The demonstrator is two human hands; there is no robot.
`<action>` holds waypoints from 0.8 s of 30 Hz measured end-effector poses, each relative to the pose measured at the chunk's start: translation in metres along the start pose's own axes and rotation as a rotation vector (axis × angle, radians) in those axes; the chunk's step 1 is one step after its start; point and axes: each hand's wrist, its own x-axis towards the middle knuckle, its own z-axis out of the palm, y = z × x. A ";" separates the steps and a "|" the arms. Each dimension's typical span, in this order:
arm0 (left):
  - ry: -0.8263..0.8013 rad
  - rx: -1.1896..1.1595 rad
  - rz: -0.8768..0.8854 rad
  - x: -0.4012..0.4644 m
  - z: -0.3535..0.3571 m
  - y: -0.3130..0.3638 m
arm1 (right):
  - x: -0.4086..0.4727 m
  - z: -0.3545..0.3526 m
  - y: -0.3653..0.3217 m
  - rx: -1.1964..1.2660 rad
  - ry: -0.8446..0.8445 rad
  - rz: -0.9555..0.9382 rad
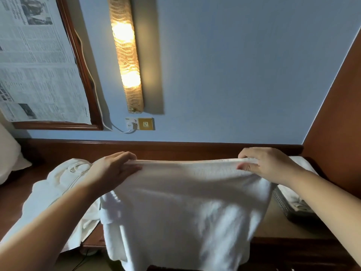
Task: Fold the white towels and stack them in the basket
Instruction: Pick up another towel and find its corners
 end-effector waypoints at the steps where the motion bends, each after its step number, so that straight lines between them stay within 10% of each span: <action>1: 0.008 0.006 0.052 -0.002 -0.001 -0.002 | -0.003 0.001 0.002 -0.055 0.059 -0.118; 7: 0.060 0.019 0.184 -0.011 -0.010 0.007 | -0.028 0.010 -0.001 -0.390 0.407 -0.410; 18: 0.066 0.143 0.226 -0.062 -0.024 0.023 | -0.106 0.003 -0.044 -0.470 0.454 -0.208; 24: 0.094 0.069 -0.192 -0.085 -0.027 0.051 | -0.124 -0.013 -0.066 -0.444 0.432 -0.187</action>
